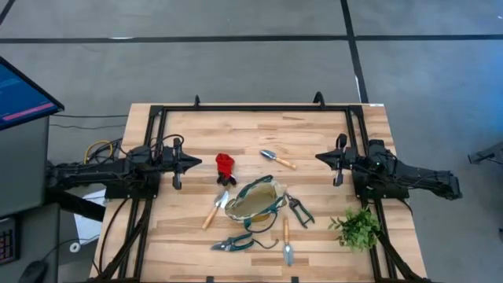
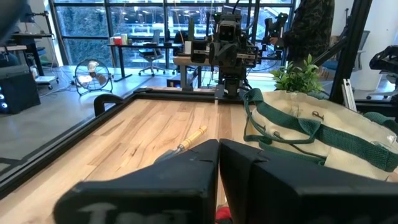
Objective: Pick & Place Garden tools in Gardening bag
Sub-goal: Put the top shear scissors into the gardening bag
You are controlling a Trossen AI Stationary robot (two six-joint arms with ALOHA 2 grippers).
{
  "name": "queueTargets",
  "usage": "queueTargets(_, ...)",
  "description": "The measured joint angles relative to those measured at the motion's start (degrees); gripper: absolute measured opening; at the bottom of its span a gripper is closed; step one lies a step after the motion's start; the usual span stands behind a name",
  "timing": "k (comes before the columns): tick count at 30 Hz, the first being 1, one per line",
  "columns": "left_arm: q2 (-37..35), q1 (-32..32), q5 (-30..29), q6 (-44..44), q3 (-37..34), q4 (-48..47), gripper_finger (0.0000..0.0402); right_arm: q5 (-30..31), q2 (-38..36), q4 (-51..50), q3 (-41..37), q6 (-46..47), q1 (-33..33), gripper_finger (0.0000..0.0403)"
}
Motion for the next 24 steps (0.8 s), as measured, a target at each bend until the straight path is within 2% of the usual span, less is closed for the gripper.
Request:
queueTargets(5,0.0,0.0,-0.2,0.0,0.0,0.1,0.0002,0.0,0.0,0.0,0.0,0.4,0.0,0.0000)
queueTargets(8,0.0,0.0,-0.2,0.0,0.0,0.2,0.0002,0.0,0.0,0.1,0.3,3.7,0.0,0.0000)
queueTargets(11,0.0,0.0,-0.3,0.4,0.0,0.4,0.0002,0.0,0.1,-1.4,2.4,8.1,0.1,0.0000)
queueTargets(15,0.0,0.0,-1.5,0.4,0.0,0.4,0.0002,0.0,0.2,-5.9,6.4,9.2,0.9,0.0000)
queueTargets(20,0.0,0.0,-2.2,0.4,0.0,0.5,0.0002,0.0,4.3,-14.7,13.3,15.1,2.2,0.0000)
queueTargets(24,0.0,0.0,-2.2,0.4,0.0,0.5,0.0002,0.0,11.5,-19.6,18.8,21.6,4.1,0.0000)
